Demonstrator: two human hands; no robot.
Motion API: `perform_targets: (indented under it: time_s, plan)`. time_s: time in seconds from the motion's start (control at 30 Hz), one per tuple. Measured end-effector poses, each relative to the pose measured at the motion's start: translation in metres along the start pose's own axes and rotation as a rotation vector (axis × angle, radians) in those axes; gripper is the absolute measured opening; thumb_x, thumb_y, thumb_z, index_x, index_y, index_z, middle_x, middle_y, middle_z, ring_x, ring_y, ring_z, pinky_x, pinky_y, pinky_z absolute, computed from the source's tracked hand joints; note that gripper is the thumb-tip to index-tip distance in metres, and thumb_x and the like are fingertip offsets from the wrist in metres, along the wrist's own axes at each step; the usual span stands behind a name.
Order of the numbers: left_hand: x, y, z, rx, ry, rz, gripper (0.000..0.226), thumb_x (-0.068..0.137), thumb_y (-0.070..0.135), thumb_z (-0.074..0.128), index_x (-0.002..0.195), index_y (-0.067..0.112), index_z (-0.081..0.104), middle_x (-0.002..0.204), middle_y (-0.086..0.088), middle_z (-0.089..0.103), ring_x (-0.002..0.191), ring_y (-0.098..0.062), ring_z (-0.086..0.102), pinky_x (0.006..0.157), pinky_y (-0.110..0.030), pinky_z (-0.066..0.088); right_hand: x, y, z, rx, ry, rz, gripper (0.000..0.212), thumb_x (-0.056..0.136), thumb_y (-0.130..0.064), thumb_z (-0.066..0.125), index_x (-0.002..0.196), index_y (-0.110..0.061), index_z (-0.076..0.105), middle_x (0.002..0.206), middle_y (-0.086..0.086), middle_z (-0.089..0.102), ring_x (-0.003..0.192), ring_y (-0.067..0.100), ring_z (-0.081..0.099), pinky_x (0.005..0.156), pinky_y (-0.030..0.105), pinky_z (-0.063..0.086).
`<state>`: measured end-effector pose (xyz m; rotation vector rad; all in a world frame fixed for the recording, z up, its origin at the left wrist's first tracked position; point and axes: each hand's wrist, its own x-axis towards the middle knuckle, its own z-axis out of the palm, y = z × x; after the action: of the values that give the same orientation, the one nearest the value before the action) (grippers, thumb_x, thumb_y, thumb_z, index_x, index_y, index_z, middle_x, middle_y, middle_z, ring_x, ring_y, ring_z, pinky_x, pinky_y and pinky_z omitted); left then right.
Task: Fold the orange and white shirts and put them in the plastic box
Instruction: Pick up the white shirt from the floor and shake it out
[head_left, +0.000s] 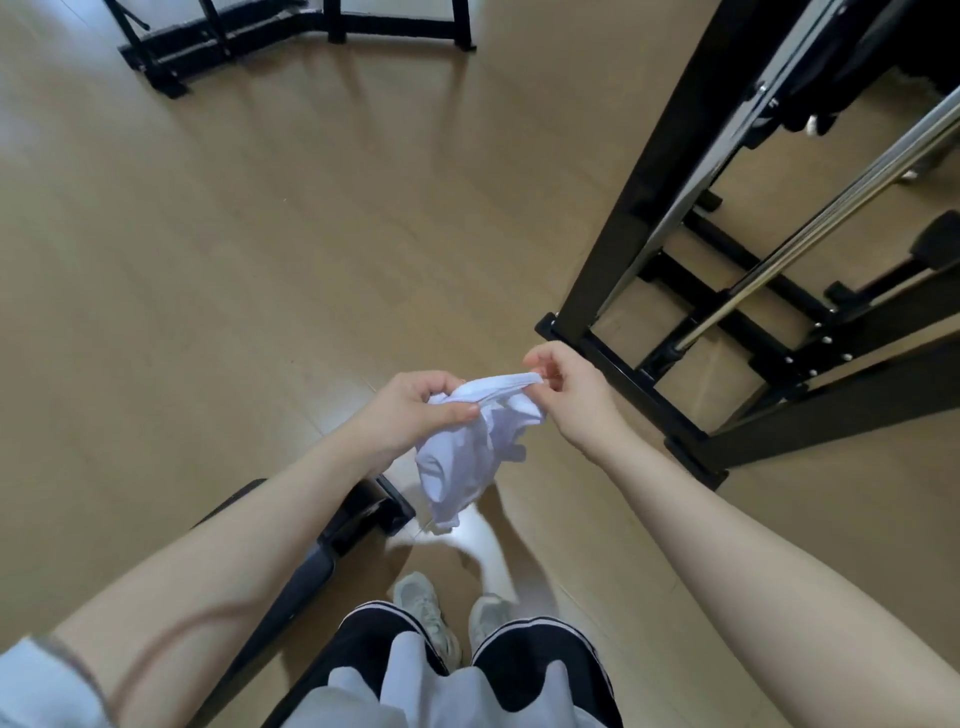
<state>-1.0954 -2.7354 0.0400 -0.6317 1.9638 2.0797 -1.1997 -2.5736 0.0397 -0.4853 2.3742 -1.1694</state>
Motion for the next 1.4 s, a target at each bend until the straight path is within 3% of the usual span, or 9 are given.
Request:
perform_targets:
  time_s: [0.13,0.27,0.37,0.47,0.63,0.77,0.93,1.13,1.4]
  plan:
    - [0.000,-0.005,0.017,-0.046,0.049,-0.037,0.008,0.084,0.007,0.061,0.082,0.014,0.065,0.062,0.007,0.066,0.052,-0.003,0.059,0.049,-0.014,0.045,0.001,0.014,-0.011,-0.294,0.062,0.047,0.024,0.084,0.000,0.044,0.102,-0.004,0.060,0.097,0.006,0.056,0.091,0.024,0.053,0.074,0.028,0.043]
    - [0.008,-0.020,0.011,-0.077,0.380,-0.066,0.021,0.090,0.006,0.052,0.083,0.019,0.066,0.078,0.001,0.063,0.068,-0.010,0.056,0.065,-0.018,0.047,0.012,0.046,-0.020,-0.700,-0.163,0.184,0.014,0.082,0.007,0.042,0.073,0.000,0.051,0.064,0.011,0.045,0.075,0.027,0.048,0.054,0.027,0.031]
    - [0.015,-0.034,-0.008,-0.046,0.543,-0.085,0.022,0.090,-0.002,0.048,0.099,0.012,0.063,0.079,0.001,0.059,0.070,-0.009,0.054,0.057,-0.006,0.045,0.017,0.074,-0.020,-0.666,-0.259,0.207,0.013,0.079,0.007,0.046,0.083,0.012,0.058,0.075,0.023,0.053,0.079,0.024,0.054,0.053,0.024,0.025]
    - [0.024,-0.040,-0.032,0.022,0.678,-0.089,0.032,0.087,-0.004,0.048,0.115,0.007,0.060,0.084,0.003,0.058,0.080,-0.013,0.053,0.060,-0.007,0.043,0.019,0.086,-0.018,-0.615,-0.263,0.212,0.022,0.079,0.008,0.043,0.060,-0.004,0.044,0.069,0.014,0.047,0.077,0.024,0.045,0.053,0.024,0.025]
    - [0.042,-0.040,-0.066,0.408,0.728,-0.110,0.022,0.083,0.003,0.051,0.099,0.008,0.065,0.088,-0.008,0.059,0.078,-0.021,0.049,0.057,-0.026,0.037,0.028,0.091,-0.011,-0.381,-0.218,0.270,0.038,0.081,0.002,0.053,0.117,-0.009,0.052,0.097,0.014,0.059,0.087,0.029,0.054,0.073,0.032,0.042]
    - [0.066,-0.035,-0.085,0.599,0.656,-0.174,0.012,0.082,0.005,0.053,0.084,0.007,0.064,0.075,-0.012,0.053,0.070,-0.024,0.044,0.051,-0.022,0.030,0.032,0.084,0.009,-0.008,-0.058,0.360,0.018,0.079,0.001,0.056,0.091,-0.012,0.057,0.072,-0.003,0.050,0.073,0.019,0.049,0.063,0.026,0.039]
    - [0.096,-0.019,-0.120,0.495,0.691,-0.152,0.011,0.079,0.011,0.054,0.070,0.014,0.059,0.062,-0.009,0.045,0.066,-0.025,0.042,0.054,-0.025,0.029,0.036,0.062,0.033,0.204,0.290,0.432,0.020,0.084,0.001,0.052,0.102,-0.007,0.056,0.079,0.000,0.053,0.072,0.014,0.049,0.068,0.025,0.042]
    - [0.091,0.007,-0.150,0.397,0.690,0.118,0.014,0.087,0.015,0.047,0.088,0.012,0.060,0.074,-0.004,0.053,0.065,-0.021,0.047,0.062,-0.025,0.034,0.022,0.028,0.049,0.253,0.619,0.464,0.016,0.084,0.000,0.049,0.087,-0.012,0.058,0.072,-0.008,0.051,0.067,0.009,0.046,0.058,0.019,0.038]
    - [0.029,-0.093,-0.214,-0.101,0.627,-0.203,0.021,0.087,0.000,0.044,0.073,0.016,0.047,0.072,-0.007,0.056,0.063,-0.014,0.055,0.062,-0.021,0.044,-0.030,0.033,0.145,0.087,0.081,0.413,0.019,0.080,0.004,0.055,0.078,-0.013,0.062,0.062,0.000,0.052,0.059,0.015,0.044,0.051,0.017,0.034]
